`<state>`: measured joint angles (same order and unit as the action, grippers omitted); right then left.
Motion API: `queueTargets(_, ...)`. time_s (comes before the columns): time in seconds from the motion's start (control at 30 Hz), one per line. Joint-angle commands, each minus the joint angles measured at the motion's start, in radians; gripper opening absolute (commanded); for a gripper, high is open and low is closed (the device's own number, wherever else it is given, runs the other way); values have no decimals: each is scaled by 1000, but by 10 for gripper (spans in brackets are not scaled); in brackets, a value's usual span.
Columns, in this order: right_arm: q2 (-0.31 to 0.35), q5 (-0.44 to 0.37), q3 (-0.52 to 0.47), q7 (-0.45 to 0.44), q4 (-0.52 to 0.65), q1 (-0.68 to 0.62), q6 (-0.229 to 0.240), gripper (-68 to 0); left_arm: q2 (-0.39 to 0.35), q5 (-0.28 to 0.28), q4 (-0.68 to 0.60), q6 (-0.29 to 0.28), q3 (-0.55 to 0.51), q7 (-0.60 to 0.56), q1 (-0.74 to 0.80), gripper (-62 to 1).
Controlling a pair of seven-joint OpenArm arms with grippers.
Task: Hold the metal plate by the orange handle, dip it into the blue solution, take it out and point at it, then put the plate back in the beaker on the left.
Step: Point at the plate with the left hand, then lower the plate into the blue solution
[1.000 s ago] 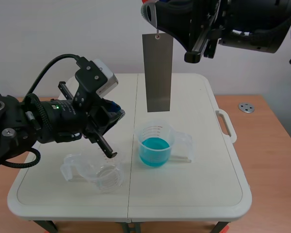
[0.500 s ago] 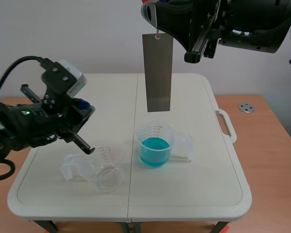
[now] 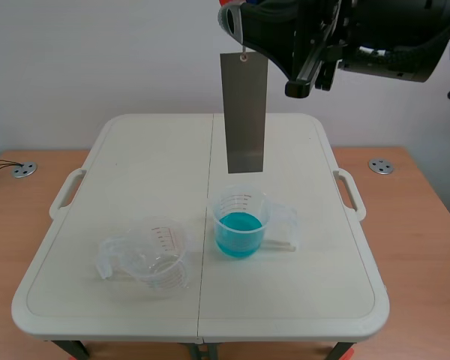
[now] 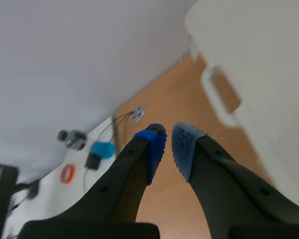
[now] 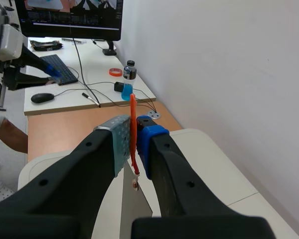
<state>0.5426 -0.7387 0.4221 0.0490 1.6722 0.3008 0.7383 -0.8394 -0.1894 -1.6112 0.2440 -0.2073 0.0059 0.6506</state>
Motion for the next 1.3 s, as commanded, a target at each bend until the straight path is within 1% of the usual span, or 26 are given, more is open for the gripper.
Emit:
queueTargets(0.0, -1, -18, 0, -19, -2, 17, 7, -662, -12, -14, 6, 32, -41, -10, 50, -517)
queueTargets(0.07, -5, -18, 0, -23, -12, 17, 7, -662, -26, -14, 27, 52, -97, -10, 126, -517)
queueTargets(0.13, -14, -18, 0, -24, -29, 17, 7, -662, -29, -13, 56, 53, -139, -10, 187, -517)
queueTargets(0.23, -30, -18, 0, -24, -59, 17, 7, -662, -29, -8, 117, 52, -161, -10, 246, -517)
queueTargets(0.27, -35, -17, 0, -24, -68, 17, 7, -662, -29, -8, 143, 43, -161, -10, 259, -517)
queueTargets(0.33, -43, -16, 0, -24, -84, 17, 7, -662, -28, -8, 193, -15, -161, -10, 280, -517)
queueTargets(0.47, -61, -2, 0, -34, -122, 17, 7, -662, -26, -9, 282, -171, -142, -10, 300, -517)
queueTargets(0.53, -71, 2, 0, -35, -139, 17, 7, -662, -23, -9, 321, -235, -112, -18, 299, -517)
queueTargets(0.6, -78, 7, 5, -37, -154, 18, 7, -662, -23, -9, 349, -292, -67, -39, 299, -517)
queueTargets(0.7, -93, 27, 17, -42, -176, 18, 7, -662, -16, -9, 371, -349, 13, -71, 296, -517)
queueTargets(0.8, -106, 55, 28, -43, -194, 17, 7, -662, 18, -8, 376, -374, 87, -68, 282, -517)
queueTargets(0.93, -117, 64, 40, -48, -214, 17, 7, -662, 83, -2, 391, -390, 175, -66, 254, -517)
queueTargets(1.03, -130, 87, 51, -56, -234, 18, 7, -662, 133, 2, 412, -397, 235, -61, 225, -517)
queueTargets(1.27, -161, 135, 77, -76, -304, 18, 7, -662, 238, 89, 475, -397, 344, -54, 148, -517)
